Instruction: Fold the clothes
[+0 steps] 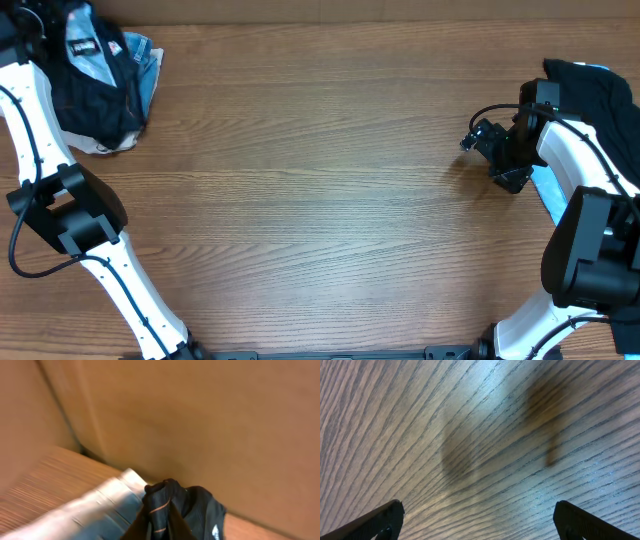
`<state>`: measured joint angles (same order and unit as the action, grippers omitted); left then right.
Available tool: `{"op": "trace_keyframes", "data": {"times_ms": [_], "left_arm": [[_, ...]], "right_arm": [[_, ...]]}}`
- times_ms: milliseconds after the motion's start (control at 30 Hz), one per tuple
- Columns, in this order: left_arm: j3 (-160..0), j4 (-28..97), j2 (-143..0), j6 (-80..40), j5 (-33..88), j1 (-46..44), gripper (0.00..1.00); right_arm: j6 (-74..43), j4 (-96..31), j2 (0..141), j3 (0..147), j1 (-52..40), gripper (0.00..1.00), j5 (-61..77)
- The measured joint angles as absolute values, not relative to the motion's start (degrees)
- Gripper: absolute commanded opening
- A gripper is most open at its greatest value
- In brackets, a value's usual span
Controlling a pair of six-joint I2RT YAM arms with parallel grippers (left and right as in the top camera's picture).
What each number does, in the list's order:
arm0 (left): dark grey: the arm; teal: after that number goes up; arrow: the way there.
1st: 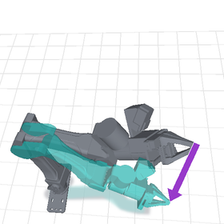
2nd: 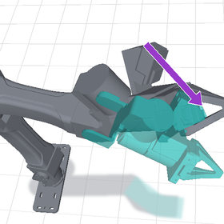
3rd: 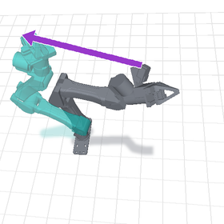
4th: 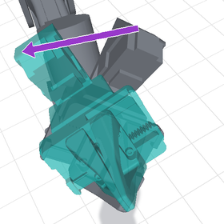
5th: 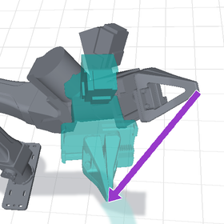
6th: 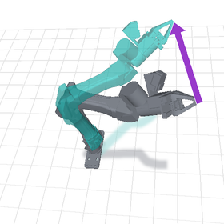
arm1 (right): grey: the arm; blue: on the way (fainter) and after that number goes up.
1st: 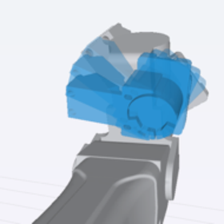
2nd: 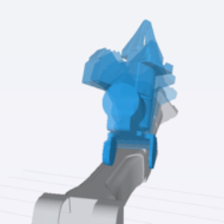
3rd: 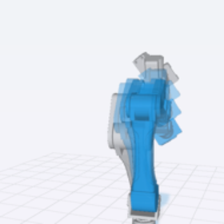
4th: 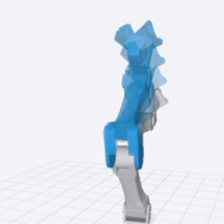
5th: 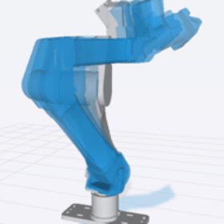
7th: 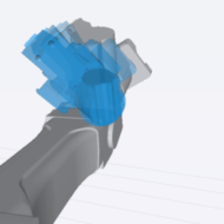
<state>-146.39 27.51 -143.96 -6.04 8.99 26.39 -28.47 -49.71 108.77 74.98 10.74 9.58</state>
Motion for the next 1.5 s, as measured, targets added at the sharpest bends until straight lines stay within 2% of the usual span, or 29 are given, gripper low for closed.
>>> {"op": "trace_keyframes", "data": {"times_ms": [233,300,367,433,533,567,600,667,900,1100,1500], "left_arm": [[-146.4,22.2,-148.3,-6.0,1.7,26.4,0.11],[-146.4,22.2,-150.3,-6.0,0.0,26.4,0.15],[-146.4,21.8,-152.3,-6.0,-1.8,26.4,0.21],[-146.4,21.9,-153.9,-5.9,-3.9,26.4,0.35],[-146.4,22.9,-155.0,-6.1,-6.2,26.5,0.42],[-146.4,23.4,-155.0,-6.2,-6.6,26.6,0.47],[-146.4,23.8,-155.0,-6.0,-7.0,26.6,0.6],[-146.4,24.4,-154.9,-5.9,-7.6,26.7,1.0],[-146.4,27.3,-151.8,-9.1,-8.2,26.3,1.0],[-146.4,32.1,-140.9,-12.6,-3.8,25.6,1.0],[-147.1,59.4,-117.3,-15.1,18.1,25.5,1.0]], "right_arm": [[-28.5,-49.7,108.8,75.0,10.7,1.0,9.6],[-28.5,-49.7,108.8,75.0,10.7,1.0,9.6],[-28.5,-49.7,108.8,75.0,10.7,1.0,9.6],[-28.5,-49.7,108.8,75.0,10.7,1.0,9.6],[-28.4,-49.7,108.8,75.0,10.7,1.0,9.6],[-28.4,-49.7,108.8,75.0,10.7,1.0,9.6],[-28.5,-49.7,108.8,75.0,10.7,1.0,9.6],[-28.5,-49.7,108.8,75.0,10.7,1.0,9.6],[-28.5,-49.7,108.8,75.0,10.7,1.0,9.6],[-28.5,-49.7,108.8,75.0,10.7,1.0,9.6],[-28.5,-49.7,108.8,75.0,10.7,1.0,9.6]]}}
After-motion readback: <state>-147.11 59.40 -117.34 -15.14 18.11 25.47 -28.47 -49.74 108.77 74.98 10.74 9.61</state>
